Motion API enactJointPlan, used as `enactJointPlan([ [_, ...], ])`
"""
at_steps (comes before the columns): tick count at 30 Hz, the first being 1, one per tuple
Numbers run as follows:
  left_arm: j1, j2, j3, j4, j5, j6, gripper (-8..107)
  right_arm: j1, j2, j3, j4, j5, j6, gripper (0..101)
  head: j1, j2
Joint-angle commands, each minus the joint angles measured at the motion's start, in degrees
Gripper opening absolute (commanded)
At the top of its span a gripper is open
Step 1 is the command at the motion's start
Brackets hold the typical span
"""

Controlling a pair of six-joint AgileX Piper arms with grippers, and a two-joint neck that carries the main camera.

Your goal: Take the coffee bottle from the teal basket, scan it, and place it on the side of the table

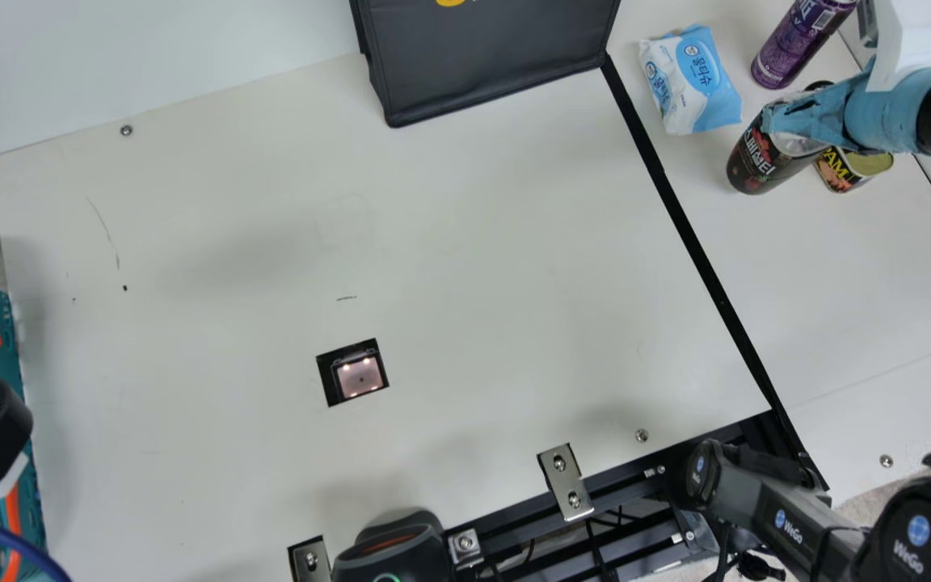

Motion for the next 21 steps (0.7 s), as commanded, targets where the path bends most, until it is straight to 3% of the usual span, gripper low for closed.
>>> enactJointPlan([
  [1,0.0,0.0,0.0,0.0,0.0,0.0,90,0.2,0.5,0.0,0.0,-0.8,0.3,0,-1.7,-0.1],
  [18,0.0,0.0,0.0,0.0,0.0,0.0,90,3.6,3.7,0.3,-2.2,-4.0,4.4,0,-1.7,-0.1],
  [21,0.0,0.0,0.0,0.0,0.0,0.0,90,4.1,3.9,0.3,-2.7,-4.1,5.1,10,-1.7,-0.1],
])
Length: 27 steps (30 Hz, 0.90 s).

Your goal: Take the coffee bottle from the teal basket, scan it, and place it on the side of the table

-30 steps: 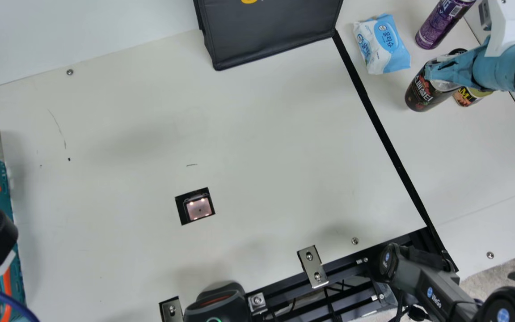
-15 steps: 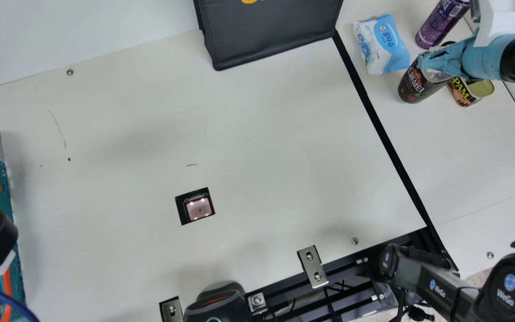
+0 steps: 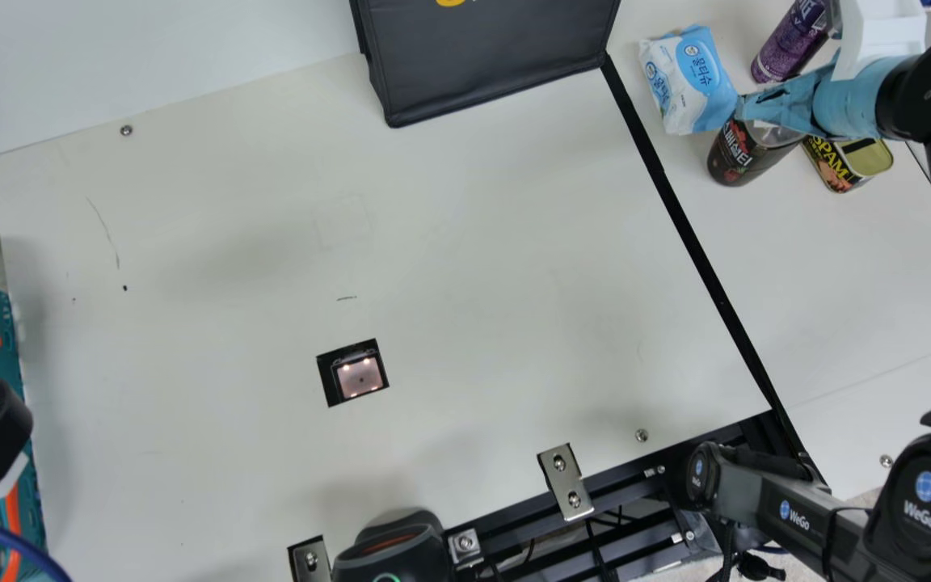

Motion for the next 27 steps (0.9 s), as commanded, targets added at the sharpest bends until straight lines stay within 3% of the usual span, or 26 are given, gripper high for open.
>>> enactJointPlan([
  [1,0.0,0.0,0.0,0.0,0.0,0.0,90,0.2,0.0,0.1,-0.5,-0.1,0.4,13,-1.7,-0.1],
  [25,0.0,0.0,0.0,0.0,0.0,0.0,90,2.1,-0.9,0.9,-2.5,0.1,3.1,94,-1.7,-0.1],
  [27,0.0,0.0,0.0,0.0,0.0,0.0,90,2.7,-1.5,0.4,-3.1,0.4,3.7,95,-1.7,-0.1],
])
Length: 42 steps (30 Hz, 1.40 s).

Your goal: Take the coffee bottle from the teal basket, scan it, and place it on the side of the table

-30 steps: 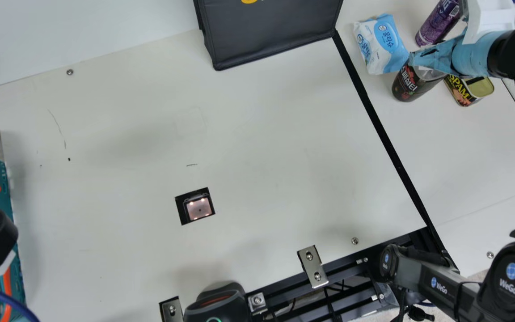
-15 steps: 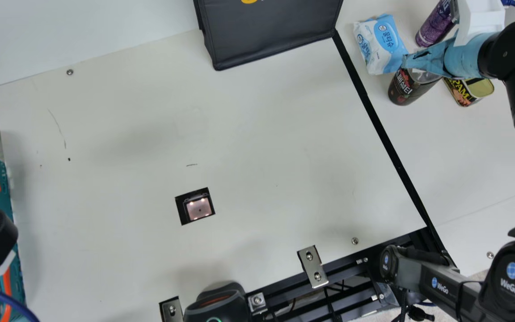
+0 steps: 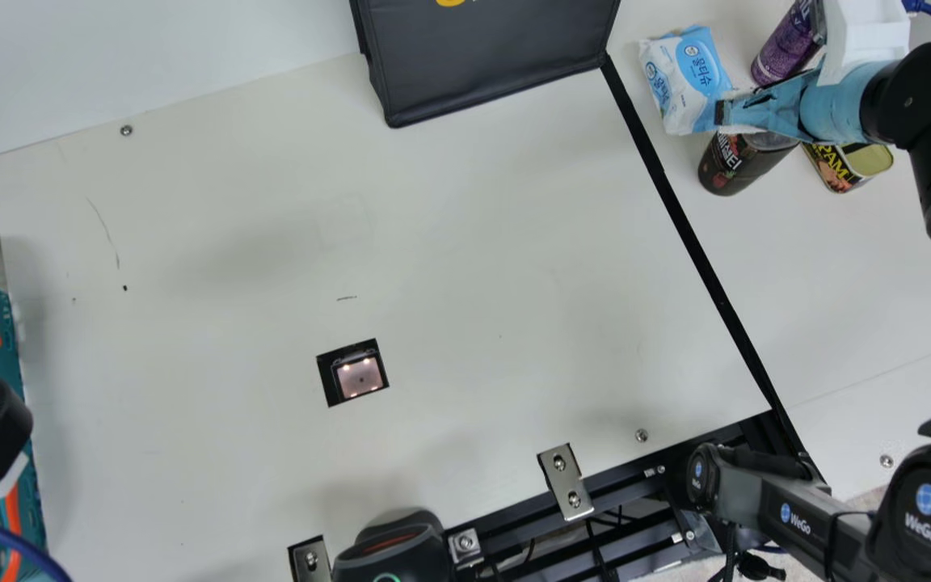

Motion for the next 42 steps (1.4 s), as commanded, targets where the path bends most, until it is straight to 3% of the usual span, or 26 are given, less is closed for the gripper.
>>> enactJointPlan([
  [1,0.0,0.0,0.0,0.0,0.0,0.0,90,0.7,-0.6,-0.6,-0.6,0.5,0.7,95,-1.7,-0.1],
  [12,0.0,0.0,0.0,0.0,0.0,0.0,90,9.0,-5.6,-5.0,-8.5,4.6,8.4,95,-1.7,-0.1],
  [26,0.0,0.0,0.0,0.0,0.0,0.0,90,28.3,-12.9,-9.0,-21.0,11.7,23.6,95,-1.7,-0.1],
  [27,0.0,0.0,0.0,0.0,0.0,0.0,90,24.6,-12.2,-8.9,-19.1,11.2,21.1,95,-1.7,-0.1],
  [33,3.6,-4.1,-5.6,0.1,5.3,4.3,90,27.3,-18.8,-8.1,-15.9,15.3,20.5,95,-1.7,7.9],
  [42,3.5,-4.2,-5.5,0.2,5.2,4.3,90,29.2,-27.8,-6.8,-9.6,21.0,17.9,95,-1.7,19.9],
])
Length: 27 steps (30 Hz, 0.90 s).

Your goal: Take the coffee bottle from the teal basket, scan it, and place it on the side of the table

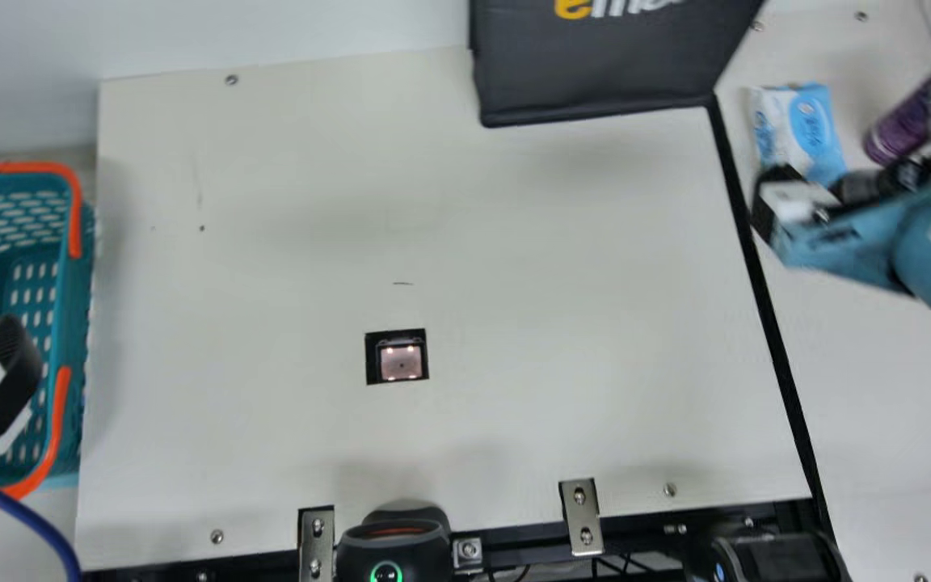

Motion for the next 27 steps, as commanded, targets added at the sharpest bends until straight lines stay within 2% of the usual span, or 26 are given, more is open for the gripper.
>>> enactJointPlan([
  [1,0.0,0.0,0.0,0.0,0.0,0.0,90,0.3,-2.6,0.3,2.4,1.0,-0.6,95,-1.7,3.9],
  [9,0.0,0.0,0.0,0.0,0.0,0.0,90,1.9,-10.2,1.4,7.8,5.9,-2.9,95,-1.7,3.9],
  [10,0.0,0.0,0.0,0.0,0.0,0.0,90,1.9,-9.0,1.3,6.9,5.3,-2.9,95,-1.7,3.9],
  [12,0.0,0.0,0.0,0.0,0.0,0.0,90,1.9,-10.3,1.4,8.1,6.5,-2.9,95,-1.7,3.9],
  [27,0.0,0.0,0.0,0.0,0.0,0.0,90,1.9,-10.5,1.4,7.8,6.4,-2.9,95,-1.7,3.9],
])
